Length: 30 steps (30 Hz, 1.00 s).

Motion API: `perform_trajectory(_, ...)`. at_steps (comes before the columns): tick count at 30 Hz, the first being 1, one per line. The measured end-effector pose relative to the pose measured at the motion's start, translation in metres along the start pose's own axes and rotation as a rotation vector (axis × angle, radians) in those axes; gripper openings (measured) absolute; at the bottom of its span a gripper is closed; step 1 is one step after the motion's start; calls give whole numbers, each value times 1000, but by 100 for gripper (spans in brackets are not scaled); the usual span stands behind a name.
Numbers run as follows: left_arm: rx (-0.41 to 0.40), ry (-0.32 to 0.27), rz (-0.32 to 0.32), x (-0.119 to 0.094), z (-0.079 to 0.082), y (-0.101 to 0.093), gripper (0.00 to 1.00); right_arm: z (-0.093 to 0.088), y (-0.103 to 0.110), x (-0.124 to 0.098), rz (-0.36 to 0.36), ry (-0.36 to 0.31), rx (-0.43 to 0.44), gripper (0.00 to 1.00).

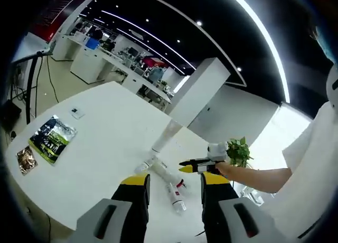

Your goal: Arrange the skincare products in the storage area until every visible bottle or jar stands upright without overlapping.

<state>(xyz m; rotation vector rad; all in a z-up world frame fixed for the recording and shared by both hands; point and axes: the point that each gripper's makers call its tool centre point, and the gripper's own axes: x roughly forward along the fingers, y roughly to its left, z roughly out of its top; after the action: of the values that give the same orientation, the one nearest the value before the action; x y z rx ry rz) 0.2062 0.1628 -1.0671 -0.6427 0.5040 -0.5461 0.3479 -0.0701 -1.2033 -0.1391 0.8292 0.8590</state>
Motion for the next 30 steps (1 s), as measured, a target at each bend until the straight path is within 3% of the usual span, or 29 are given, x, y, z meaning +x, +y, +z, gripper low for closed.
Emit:
perform_trajectory(5,27,13,3,9,-4,1,36,-24,15,-8,-38,7,7,38)
perform_trajectory(7,25,22,-6,13,-6,1,35,-44,14,-6,-87,69,-36,35)
perform_trajectory(11,32,38,-14,17,-8,-1,34,-54,10,5,-116,100,-38,32)
perform_trajectory(20,48,50,-13,17,-7,1,33,-41,0,31,-150,158,-124,27)
perform_trajectory(30,39,29,32,4,-3,12,33,-33,-4,51,-100,211,-201,29)
